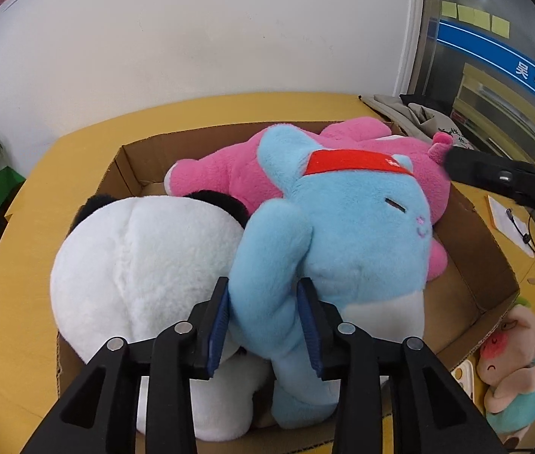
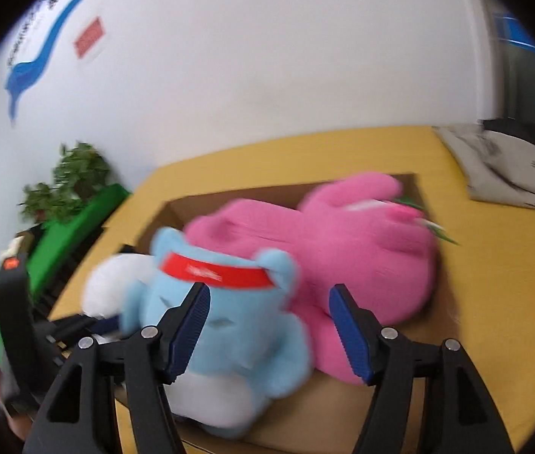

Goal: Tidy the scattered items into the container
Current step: 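Lift the blue cat plush with the left gripper and lower it into the box, then open the left gripper and withdraw it from the blue cat plush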

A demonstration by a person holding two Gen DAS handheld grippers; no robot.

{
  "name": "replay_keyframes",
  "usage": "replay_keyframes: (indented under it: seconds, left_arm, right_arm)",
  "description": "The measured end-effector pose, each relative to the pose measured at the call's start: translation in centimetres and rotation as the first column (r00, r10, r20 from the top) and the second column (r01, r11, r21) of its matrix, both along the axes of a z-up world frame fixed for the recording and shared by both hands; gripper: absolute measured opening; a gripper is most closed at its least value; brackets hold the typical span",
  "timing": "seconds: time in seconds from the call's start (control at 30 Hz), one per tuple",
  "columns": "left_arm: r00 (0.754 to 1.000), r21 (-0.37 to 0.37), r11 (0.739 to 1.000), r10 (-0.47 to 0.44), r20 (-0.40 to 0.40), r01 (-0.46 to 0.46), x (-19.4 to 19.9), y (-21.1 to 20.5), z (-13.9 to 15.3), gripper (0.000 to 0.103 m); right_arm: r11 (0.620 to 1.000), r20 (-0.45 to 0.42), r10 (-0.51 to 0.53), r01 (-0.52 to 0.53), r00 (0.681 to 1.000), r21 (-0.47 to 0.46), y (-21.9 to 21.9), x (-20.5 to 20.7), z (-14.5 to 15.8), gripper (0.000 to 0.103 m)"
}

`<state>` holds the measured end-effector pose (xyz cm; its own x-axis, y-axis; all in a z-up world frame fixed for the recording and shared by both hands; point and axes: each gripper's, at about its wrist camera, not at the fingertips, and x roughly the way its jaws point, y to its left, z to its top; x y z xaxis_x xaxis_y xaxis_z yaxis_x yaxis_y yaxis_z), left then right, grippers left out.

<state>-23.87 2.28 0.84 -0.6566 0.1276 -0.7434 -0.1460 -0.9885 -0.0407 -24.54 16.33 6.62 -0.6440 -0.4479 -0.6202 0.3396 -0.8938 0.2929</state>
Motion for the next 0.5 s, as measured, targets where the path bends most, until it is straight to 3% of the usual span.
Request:
replay_keyframes:
  seconds: [0.07,0.17,0.27,0.33,0.4,0.5]
  left_arm:
    - [1.0,0.026,1.0,0.01,0.003,-0.01,0.8,-0.6,0.3,0.044]
    - [0.999,0.015,0.999,0.037,-0.013,-0.037,2.9,-1.6,0.9,0.049]
    - [0.999,0.018,0.999,0.043,-0.029,-0.042,5.5,-2.3,1.8,0.055]
    - [0.998,0.023,0.999,0.039,-0.05,-0.037,7.3,-2.5,2.5,0.066]
    - [0.996,0.019,0.999,0.044,-0.084,-0.043,9.0,-2.4,3.1,0.086]
    - [0.99,0.054,0.997,0.062,-0.128,-0.056,11.2,-2.2,3.8,0.095]
  right_arm:
    - [0.998,0.023,0.062,-0.063,0.998,0.032,-2.3,-1.3,-1.1,0.065]
    - [0.989,0.063,0.055,-0.063,0.997,0.133,-5.1,-3.0,-4.3,0.062]
    - [0.993,0.069,0.015,-0.023,0.998,0.119,-4.9,-2.8,-4.8,0.064]
    - [0.996,0.066,-0.011,0.005,0.998,0.089,-4.3,-2.5,-4.1,0.076]
    - [0.995,0.046,-0.044,0.04,0.998,0.093,-3.1,-0.7,-3.2,0.081]
    - [0.991,-0.011,-0.073,0.074,0.997,0.113,-1.0,3.5,-2.3,0.082]
